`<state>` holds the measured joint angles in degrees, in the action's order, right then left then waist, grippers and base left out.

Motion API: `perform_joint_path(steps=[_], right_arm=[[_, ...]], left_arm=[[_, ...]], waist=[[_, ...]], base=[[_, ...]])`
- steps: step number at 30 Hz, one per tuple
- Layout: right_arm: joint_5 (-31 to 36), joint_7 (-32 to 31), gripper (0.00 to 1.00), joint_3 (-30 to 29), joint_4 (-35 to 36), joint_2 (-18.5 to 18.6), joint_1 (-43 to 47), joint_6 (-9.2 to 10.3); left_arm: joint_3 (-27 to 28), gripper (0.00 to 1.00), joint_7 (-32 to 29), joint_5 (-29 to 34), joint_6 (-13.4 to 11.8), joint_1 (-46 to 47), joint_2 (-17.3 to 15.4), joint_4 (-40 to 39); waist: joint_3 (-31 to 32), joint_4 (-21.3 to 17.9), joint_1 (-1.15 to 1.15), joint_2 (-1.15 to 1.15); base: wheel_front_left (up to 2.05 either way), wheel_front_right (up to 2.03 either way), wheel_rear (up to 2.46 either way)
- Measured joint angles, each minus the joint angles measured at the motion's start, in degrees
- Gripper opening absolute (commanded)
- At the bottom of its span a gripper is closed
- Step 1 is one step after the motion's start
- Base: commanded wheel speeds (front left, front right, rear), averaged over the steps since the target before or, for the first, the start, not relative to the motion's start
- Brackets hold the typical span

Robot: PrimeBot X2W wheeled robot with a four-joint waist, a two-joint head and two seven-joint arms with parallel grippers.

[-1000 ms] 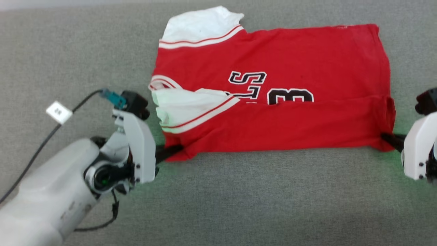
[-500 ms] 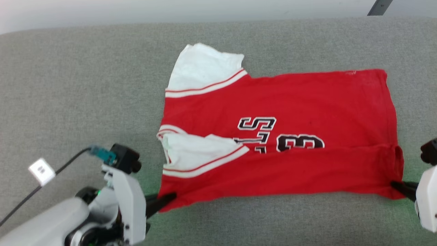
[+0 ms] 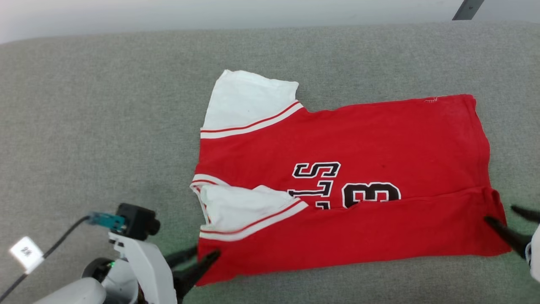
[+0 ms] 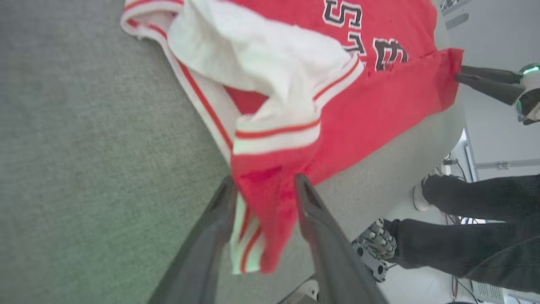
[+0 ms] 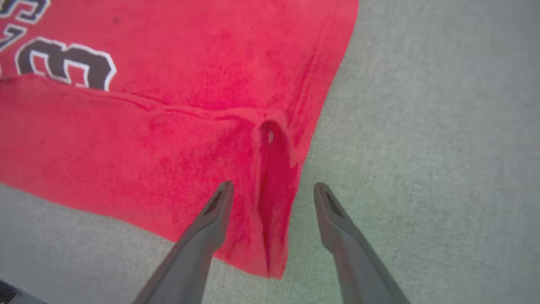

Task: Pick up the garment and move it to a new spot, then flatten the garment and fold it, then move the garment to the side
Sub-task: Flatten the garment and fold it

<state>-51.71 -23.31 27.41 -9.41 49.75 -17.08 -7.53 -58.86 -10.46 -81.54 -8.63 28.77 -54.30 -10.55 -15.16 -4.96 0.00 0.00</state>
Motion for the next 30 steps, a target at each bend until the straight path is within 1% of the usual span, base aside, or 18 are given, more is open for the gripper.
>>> perform_joint_path(steps=[3, 6, 8, 10, 13, 15, 17, 20, 23, 26, 30], right_arm=[[2.71, 3.45, 1.0, -3.58, 0.56, -1.37, 0.11, 0.0], [6.28, 8.2, 1.0, -6.95, 1.18, -4.22, -0.06, 0.0], [8.17, 11.28, 1.0, -8.55, 1.46, -6.89, -0.46, 0.0], [10.55, 15.07, 1.0, -10.14, 1.42, -10.22, -1.72, 0.0], [13.89, 19.97, 1.0, -11.41, 1.02, -14.54, -3.95, 0.0], [15.74, 23.05, 1.0, -11.36, 0.97, -17.18, -5.31, 0.0], [17.38, 26.27, 1.0, -11.18, 0.65, -19.64, -7.03, 0.0], [18.8, 30.56, 1.0, -10.94, -0.35, -22.82, -8.94, 0.0], [19.71, 34.01, 1.0, -10.89, -1.74, -25.27, -10.5, 0.0], [20.13, 36.09, 1.0, -10.54, -2.27, -27.49, -11.59, 0.0], [19.98, 37.49, 1.0, -9.72, -2.5, -29.73, -12.33, 0.0]], left_arm=[[1.82, 1.0, 3.61, -0.04, -0.99, -0.69, -0.36, -0.36], [4.34, 1.0, 8.1, 0.47, -2.2, -0.9, -1.18, 0.22], [6.19, 1.0, 11.38, 1.14, -3.35, -0.83, -1.26, 1.58], [7.87, 1.0, 14.35, 1.83, -3.72, -0.39, -0.84, 3.36], [9.59, 1.0, 17.25, 4.04, -5.61, 1.88, 0.07, 7.36], [10.95, 1.0, 18.25, 4.15, -5.82, 4.15, 1.16, 9.6], [11.03, 1.0, 17.91, 6.55, -5.92, 7.29, 1.36, 11.79], [11.5, 1.0, 15.72, 7.89, -5.39, 13.05, 2.33, 15.88], [10.89, 1.0, 12.82, 10.72, -4.22, 19.32, 3.64, 20.76], [9.31, 1.0, 9.15, 13.46, -2.83, 25.15, 5.09, 27.15], [7.75, 1.0, 2.38, 14.29, -0.99, 31.08, 6.47, 37.04]], waist=[[-0.06, -0.35, 0.0, 0.0], [-0.22, -1.01, 0.0, 0.0], [-0.31, -1.62, 0.0, 0.0], [-0.39, -2.42, 0.0, 0.0], [-0.56, -3.85, 0.0, 0.0], [-0.73, -4.93, 0.0, 0.0], [-1.03, -6.18, 0.0, 0.0], [-1.71, -8.24, 0.0, 0.0], [-2.64, -10.47, 0.0, 0.0], [-3.68, -12.74, 0.0, 0.0], [-5.0, -15.89, 0.0, 0.0]], base=[[0.0, 0.0, 0.0], [0.0, 0.0, 0.0], [0.0, 0.0, 0.0], [0.0, 0.0, 0.0], [0.0, 0.0, 0.0], [0.0, 0.0, 0.0], [0.0, 0.0, 0.0], [0.0, 0.0, 0.0], [0.0, 0.0, 0.0], [0.0, 0.0, 0.0], [0.0, 0.0, 0.0]])
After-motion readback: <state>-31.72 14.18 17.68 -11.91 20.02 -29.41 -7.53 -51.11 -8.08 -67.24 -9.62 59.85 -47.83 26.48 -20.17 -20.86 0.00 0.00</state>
